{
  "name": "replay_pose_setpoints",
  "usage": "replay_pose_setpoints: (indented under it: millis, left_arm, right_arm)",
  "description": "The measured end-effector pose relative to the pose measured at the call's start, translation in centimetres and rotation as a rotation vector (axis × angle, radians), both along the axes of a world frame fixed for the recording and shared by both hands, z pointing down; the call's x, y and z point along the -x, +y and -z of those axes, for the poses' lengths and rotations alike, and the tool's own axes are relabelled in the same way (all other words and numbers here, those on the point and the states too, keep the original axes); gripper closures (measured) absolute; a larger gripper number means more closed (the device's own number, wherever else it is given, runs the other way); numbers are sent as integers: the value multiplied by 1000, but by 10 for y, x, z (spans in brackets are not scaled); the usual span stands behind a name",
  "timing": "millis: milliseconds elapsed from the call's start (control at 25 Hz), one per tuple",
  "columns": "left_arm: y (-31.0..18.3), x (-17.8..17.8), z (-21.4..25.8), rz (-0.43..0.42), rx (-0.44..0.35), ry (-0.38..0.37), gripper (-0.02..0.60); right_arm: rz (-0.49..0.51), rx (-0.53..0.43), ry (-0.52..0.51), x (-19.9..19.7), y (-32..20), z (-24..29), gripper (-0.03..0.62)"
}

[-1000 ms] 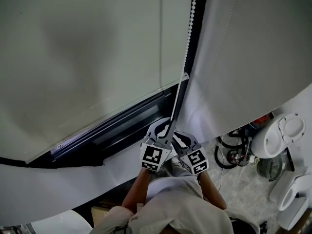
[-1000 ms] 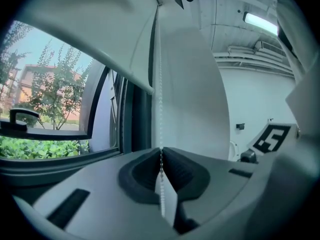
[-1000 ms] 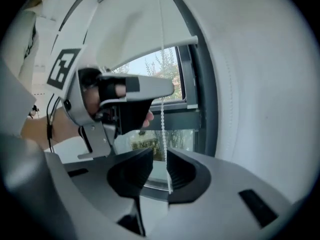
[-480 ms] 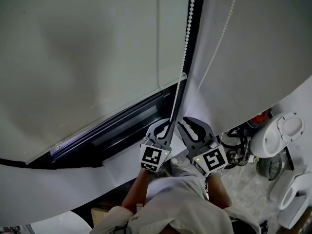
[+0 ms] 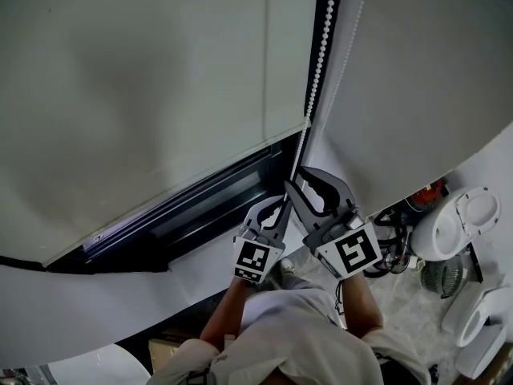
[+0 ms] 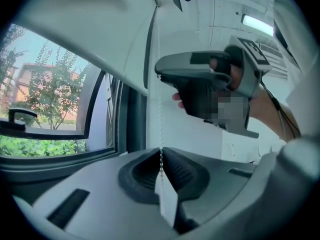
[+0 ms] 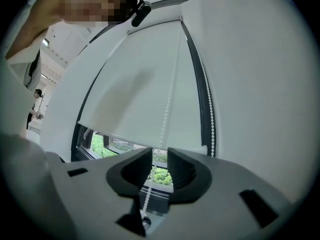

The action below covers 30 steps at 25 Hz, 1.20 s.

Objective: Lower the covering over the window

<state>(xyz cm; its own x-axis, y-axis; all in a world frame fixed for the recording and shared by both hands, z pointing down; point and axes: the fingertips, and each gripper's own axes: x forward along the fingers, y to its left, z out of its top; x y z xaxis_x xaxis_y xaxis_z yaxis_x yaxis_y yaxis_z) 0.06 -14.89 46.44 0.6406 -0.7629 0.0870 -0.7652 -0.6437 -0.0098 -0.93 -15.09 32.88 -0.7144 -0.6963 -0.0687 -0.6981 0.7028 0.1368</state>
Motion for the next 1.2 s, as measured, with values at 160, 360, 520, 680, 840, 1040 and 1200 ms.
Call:
replay_pose_setpoints:
  millis: [160, 360, 520, 680, 840, 1040, 1200]
  left_arm:
    - [2, -2, 1, -4, -5, 0, 560]
    - [2, 1, -3, -1, 5, -6, 560]
    - [4, 3, -23, -6, 45, -6, 560]
    - [4, 2, -43, -10, 79, -19, 560]
    - [6, 2, -68, -12, 123, -34, 560]
    - [8, 3, -93, -13, 156, -52, 560]
    - [11, 4, -113, -16, 181, -59, 560]
  right_arm:
    - [1, -27, -40, 5, -5, 11, 572]
    - [-18, -13, -93, 7, -8, 7, 597]
    - [-23, 30, -73, 8, -10, -13, 597]
    - [-23, 66, -57, 9, -10, -34, 597]
    - [-20, 116, -40, 11, -9, -58, 597]
    - [-24, 166, -24, 12, -8, -84, 597]
    - [-30, 207, -16, 12, -8, -105, 597]
